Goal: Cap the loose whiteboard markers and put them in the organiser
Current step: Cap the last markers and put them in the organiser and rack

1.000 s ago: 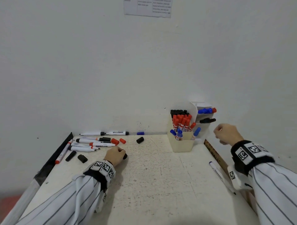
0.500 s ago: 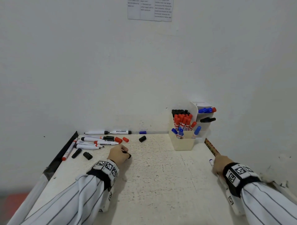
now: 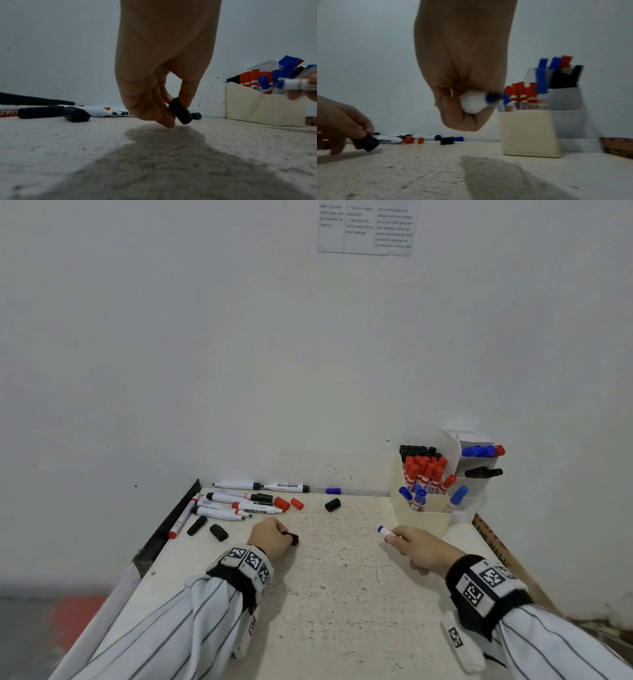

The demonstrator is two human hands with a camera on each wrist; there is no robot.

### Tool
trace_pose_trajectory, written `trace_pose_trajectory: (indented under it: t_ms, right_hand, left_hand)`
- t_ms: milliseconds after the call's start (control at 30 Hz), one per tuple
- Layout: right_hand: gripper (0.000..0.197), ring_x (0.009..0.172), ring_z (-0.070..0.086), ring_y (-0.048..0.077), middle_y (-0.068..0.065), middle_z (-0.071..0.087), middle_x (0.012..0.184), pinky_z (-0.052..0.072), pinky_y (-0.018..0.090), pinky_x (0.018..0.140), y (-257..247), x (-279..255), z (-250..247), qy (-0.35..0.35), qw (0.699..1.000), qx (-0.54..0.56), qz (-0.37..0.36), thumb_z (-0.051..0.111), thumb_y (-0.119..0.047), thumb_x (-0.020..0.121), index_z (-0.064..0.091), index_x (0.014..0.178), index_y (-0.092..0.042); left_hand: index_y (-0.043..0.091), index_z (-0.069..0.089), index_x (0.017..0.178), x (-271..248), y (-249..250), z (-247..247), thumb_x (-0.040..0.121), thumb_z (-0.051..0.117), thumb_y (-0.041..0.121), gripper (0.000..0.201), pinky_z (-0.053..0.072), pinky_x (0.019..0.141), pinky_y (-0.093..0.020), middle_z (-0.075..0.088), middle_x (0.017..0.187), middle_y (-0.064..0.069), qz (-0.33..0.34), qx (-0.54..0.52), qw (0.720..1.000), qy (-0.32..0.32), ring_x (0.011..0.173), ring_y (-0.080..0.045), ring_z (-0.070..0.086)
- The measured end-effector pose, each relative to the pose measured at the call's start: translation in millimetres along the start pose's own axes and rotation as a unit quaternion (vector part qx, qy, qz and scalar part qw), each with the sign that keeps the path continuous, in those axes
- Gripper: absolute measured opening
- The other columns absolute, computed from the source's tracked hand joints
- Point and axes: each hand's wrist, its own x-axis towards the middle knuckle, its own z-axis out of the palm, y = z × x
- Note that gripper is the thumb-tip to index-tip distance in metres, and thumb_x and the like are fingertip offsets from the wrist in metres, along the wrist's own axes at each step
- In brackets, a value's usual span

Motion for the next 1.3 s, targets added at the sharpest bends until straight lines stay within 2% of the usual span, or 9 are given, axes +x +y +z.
trace_pose_trajectory:
  t_ms: [167, 267, 400, 633, 833, 933, 1033, 1133, 1300]
  right_hand:
    - [0.02, 0.065, 0.047, 0.008, -0.004, 0.054, 0.077, 0.036, 0.02, 0.059, -28.3, 16.9, 19.3, 0.126, 0.98, 0.029, -0.15, 0.042, -0.026, 0.099, 0.057, 0.1, -0.013]
    - [0.007, 0.067, 0.053, 0.012, -0.002, 0.054, 0.077, 0.042, 0.022, 0.062, -41.4, 23.1, 22.1, 0.198, 0.951, 0.151, -0.183, 0.052, -0.018, 0.095, 0.049, 0.089, -0.021]
    - [0.013, 0.066, 0.063, 0.021, 0.012, 0.061, 0.079, 0.057, 0.032, 0.067, -52.2, 20.8, 24.5, 0.182, 0.929, 0.266, -0.183, 0.058, -0.002, 0.087, 0.051, 0.085, -0.012]
    - [0.03, 0.089, 0.056, 0.014, 0.001, 0.062, 0.089, 0.038, 0.013, 0.069, -42.1, 32.9, 38.1, 0.223, 0.95, 0.114, -0.189, 0.064, 0.0, 0.077, 0.044, 0.064, -0.018]
    - [0.032, 0.084, 0.055, 0.02, 0.0, 0.06, 0.082, 0.039, 0.017, 0.065, -39.0, 38.8, 38.6, 0.208, 0.955, 0.032, -0.21, 0.072, -0.006, 0.074, 0.046, 0.064, -0.022]
    - [0.029, 0.077, 0.051, 0.016, -0.003, 0.057, 0.077, 0.035, 0.017, 0.059, -38.9, 39.5, 38.8, 0.204, 0.956, 0.031, -0.21, 0.075, -0.012, 0.075, 0.048, 0.067, -0.021]
    - [0.008, 0.077, 0.052, 0.01, -0.008, 0.057, 0.082, 0.039, 0.02, 0.063, -41.1, 39.3, 39.8, 0.205, 0.959, 0.0, -0.196, 0.062, -0.028, 0.088, 0.055, 0.088, -0.024]
    - [0.019, 0.081, 0.053, 0.01, -0.01, 0.06, 0.095, 0.04, 0.031, 0.081, -44.5, 40.0, 40.0, 0.178, 0.963, -0.152, -0.134, 0.04, -0.035, 0.099, 0.057, 0.106, -0.027]
    - [0.013, 0.071, 0.048, 0.011, -0.005, 0.056, 0.091, 0.037, 0.029, 0.071, -44.8, 42.0, 37.0, 0.127, 0.976, -0.168, -0.055, 0.032, -0.028, 0.101, 0.044, 0.098, -0.026]
  left_hand:
    - [0.021, 0.048, 0.076, 3.3, -4.2, -1.4, 0.087, 0.06, 0.013, 0.018, 0.044, 0.084, -0.026, 0.059, 0.115, -0.01, -0.01, -0.004, 1.0, 0.007, 0.104, -0.021, 0.055]
    - [0.016, 0.057, 0.096, 5.4, -7.3, -1.0, 0.09, 0.054, 0.011, 0.008, 0.046, 0.09, -0.029, 0.059, 0.117, -0.011, -0.006, -0.019, 1.0, 0.001, 0.106, -0.023, 0.056]
    - [0.01, 0.06, 0.114, 5.8, -8.3, -1.9, 0.094, 0.05, 0.014, 0.023, 0.049, 0.093, -0.034, 0.061, 0.118, -0.012, 0.002, -0.036, 0.999, -0.017, 0.106, -0.026, 0.059]
    - [0.008, 0.055, 0.115, 5.1, -8.7, -0.7, 0.095, 0.045, 0.01, 0.022, 0.048, 0.094, -0.037, 0.058, 0.12, -0.013, -0.005, -0.049, 0.999, -0.017, 0.108, -0.027, 0.057]
    - [0.01, 0.054, 0.11, 5.8, -8.0, 2.5, 0.093, 0.049, 0.011, 0.018, 0.044, 0.075, -0.024, 0.058, 0.116, -0.012, 0.0, -0.039, 0.999, -0.019, 0.089, -0.019, 0.054]
    - [0.013, 0.051, 0.102, 6.2, -7.8, 2.8, 0.092, 0.049, 0.01, 0.01, 0.04, 0.077, -0.022, 0.058, 0.117, -0.011, 0.009, -0.024, 1.0, -0.01, 0.092, -0.017, 0.051]
    - [0.012, 0.054, 0.104, 7.0, -8.7, 2.2, 0.091, 0.051, 0.009, 0.014, 0.039, 0.082, -0.022, 0.058, 0.118, -0.008, 0.018, 0.005, 1.0, -0.003, 0.105, -0.019, 0.053]
    - [0.012, 0.055, 0.109, 9.2, -9.3, 0.9, 0.091, 0.051, 0.009, 0.019, 0.039, 0.083, -0.022, 0.057, 0.119, -0.007, 0.016, 0.034, 0.999, 0.005, 0.108, -0.019, 0.054]
    - [0.013, 0.052, 0.111, 18.0, -0.1, -3.5, 0.091, 0.049, 0.013, 0.02, 0.044, 0.085, -0.026, 0.057, 0.116, -0.006, 0.024, 0.094, 0.995, 0.008, 0.102, -0.019, 0.055]
